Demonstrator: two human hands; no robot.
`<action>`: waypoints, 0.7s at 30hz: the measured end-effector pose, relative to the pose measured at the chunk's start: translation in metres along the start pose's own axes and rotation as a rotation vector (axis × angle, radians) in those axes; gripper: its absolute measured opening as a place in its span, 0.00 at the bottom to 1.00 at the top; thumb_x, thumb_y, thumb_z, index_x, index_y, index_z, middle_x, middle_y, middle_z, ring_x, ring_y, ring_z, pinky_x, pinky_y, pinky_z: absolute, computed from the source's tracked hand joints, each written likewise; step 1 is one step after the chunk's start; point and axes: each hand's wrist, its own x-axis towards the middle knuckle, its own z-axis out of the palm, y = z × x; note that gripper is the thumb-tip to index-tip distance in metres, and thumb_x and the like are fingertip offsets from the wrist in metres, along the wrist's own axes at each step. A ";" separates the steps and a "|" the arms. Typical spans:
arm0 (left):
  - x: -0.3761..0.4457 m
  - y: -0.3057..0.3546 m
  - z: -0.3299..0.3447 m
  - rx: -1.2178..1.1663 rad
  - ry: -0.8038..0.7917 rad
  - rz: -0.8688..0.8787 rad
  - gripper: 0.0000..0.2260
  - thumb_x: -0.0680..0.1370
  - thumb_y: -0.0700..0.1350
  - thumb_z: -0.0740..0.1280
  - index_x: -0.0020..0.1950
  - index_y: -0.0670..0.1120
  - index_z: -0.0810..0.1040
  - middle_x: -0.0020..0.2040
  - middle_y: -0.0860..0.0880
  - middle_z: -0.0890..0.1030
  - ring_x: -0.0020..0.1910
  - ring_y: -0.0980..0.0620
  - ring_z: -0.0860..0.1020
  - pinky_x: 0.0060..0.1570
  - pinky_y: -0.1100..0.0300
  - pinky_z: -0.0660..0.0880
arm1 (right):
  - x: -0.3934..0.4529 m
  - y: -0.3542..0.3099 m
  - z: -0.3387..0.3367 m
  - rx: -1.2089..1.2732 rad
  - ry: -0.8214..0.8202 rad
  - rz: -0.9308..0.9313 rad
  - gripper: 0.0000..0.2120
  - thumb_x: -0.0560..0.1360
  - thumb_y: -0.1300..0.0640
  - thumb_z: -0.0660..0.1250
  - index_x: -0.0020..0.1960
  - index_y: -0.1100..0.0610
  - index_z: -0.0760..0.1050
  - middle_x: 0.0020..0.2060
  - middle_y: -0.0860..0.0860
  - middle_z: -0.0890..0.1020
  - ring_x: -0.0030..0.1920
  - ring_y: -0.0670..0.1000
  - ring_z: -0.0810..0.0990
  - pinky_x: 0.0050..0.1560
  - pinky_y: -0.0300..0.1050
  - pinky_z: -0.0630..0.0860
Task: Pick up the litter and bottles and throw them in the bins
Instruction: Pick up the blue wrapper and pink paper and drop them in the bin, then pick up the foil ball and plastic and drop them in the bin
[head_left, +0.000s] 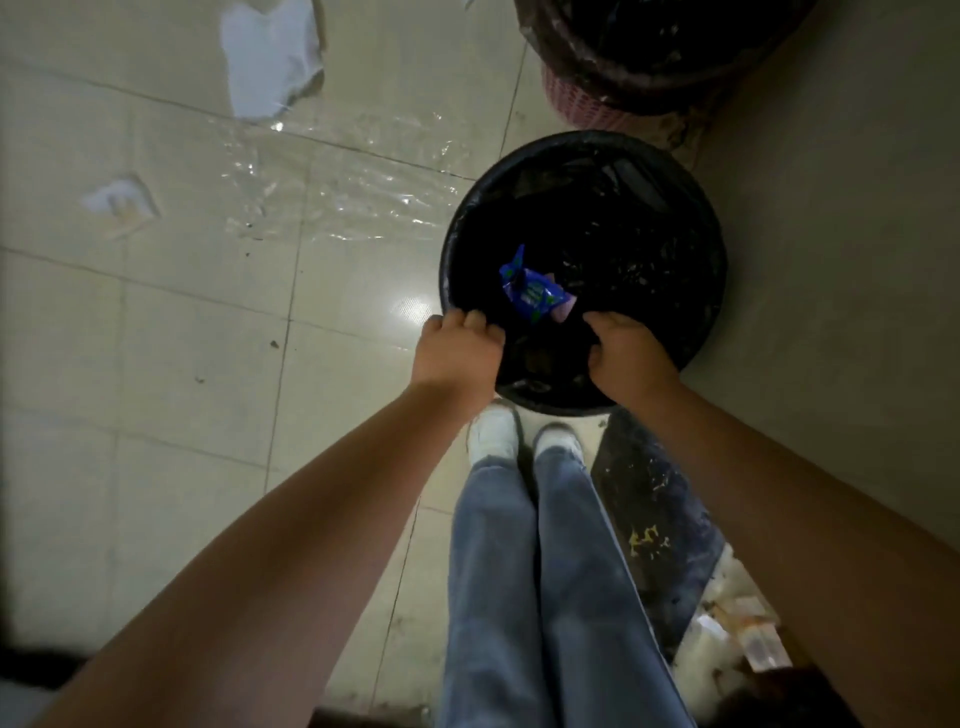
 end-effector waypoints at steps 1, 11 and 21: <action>-0.023 -0.009 -0.003 -0.016 0.014 -0.031 0.19 0.77 0.38 0.60 0.68 0.41 0.68 0.67 0.42 0.71 0.68 0.41 0.67 0.66 0.51 0.65 | -0.016 -0.010 -0.003 -0.006 0.018 -0.015 0.23 0.77 0.66 0.59 0.71 0.62 0.64 0.68 0.62 0.71 0.69 0.61 0.69 0.69 0.49 0.66; -0.143 -0.081 0.034 -0.184 0.050 -0.260 0.19 0.81 0.43 0.55 0.72 0.42 0.63 0.75 0.44 0.63 0.76 0.45 0.57 0.74 0.52 0.56 | -0.106 -0.115 0.017 -0.269 -0.021 -0.033 0.26 0.80 0.47 0.54 0.74 0.58 0.58 0.73 0.55 0.65 0.71 0.57 0.63 0.68 0.51 0.67; -0.173 -0.160 0.184 -0.263 -0.098 -0.288 0.22 0.82 0.48 0.56 0.74 0.44 0.59 0.76 0.43 0.59 0.76 0.42 0.55 0.74 0.50 0.57 | -0.127 -0.163 0.180 -0.271 -0.127 0.139 0.22 0.80 0.50 0.54 0.70 0.59 0.64 0.70 0.55 0.70 0.69 0.56 0.66 0.65 0.50 0.69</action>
